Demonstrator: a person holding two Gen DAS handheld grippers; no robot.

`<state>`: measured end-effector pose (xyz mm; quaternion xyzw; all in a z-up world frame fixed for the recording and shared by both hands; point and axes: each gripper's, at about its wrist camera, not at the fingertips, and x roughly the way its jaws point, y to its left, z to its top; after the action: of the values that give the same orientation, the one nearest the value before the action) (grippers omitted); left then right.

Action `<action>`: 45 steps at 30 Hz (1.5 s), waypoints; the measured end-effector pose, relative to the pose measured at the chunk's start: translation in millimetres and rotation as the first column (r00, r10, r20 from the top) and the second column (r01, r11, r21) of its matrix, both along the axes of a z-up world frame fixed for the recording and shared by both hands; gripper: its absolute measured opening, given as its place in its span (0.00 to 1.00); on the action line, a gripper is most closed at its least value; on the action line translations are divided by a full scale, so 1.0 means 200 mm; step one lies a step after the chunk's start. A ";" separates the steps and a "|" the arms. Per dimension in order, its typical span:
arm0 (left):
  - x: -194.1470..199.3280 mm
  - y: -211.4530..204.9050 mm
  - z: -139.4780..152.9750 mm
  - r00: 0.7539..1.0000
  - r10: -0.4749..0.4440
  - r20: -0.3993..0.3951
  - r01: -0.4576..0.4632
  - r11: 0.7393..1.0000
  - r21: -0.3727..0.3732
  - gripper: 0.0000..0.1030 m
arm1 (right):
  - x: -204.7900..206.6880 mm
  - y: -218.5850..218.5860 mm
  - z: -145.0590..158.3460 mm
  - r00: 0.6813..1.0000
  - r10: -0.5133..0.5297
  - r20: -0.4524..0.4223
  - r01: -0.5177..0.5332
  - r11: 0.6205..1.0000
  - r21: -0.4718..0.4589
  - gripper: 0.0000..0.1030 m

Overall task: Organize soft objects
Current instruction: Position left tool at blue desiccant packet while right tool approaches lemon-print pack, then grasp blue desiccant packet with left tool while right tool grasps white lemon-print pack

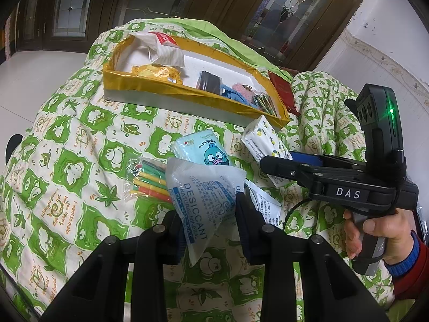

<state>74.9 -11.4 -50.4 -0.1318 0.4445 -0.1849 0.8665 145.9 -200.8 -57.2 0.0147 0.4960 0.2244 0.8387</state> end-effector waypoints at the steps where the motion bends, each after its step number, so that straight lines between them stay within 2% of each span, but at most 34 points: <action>1: 0.00 0.00 0.00 1.000 0.000 0.000 0.000 1.000 0.000 0.30 | 0.00 0.00 0.00 1.000 0.000 0.000 0.000 1.000 0.001 0.66; 45: 0.00 0.02 0.01 1.000 0.012 0.001 -0.012 1.000 0.013 0.30 | 0.00 -0.06 0.05 0.999 -0.041 0.017 0.040 0.998 0.055 0.66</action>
<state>75.6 -7.9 -48.4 -0.1287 0.4443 -0.1767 0.8688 146.3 -212.6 -46.8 0.0456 0.4818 0.2210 0.8468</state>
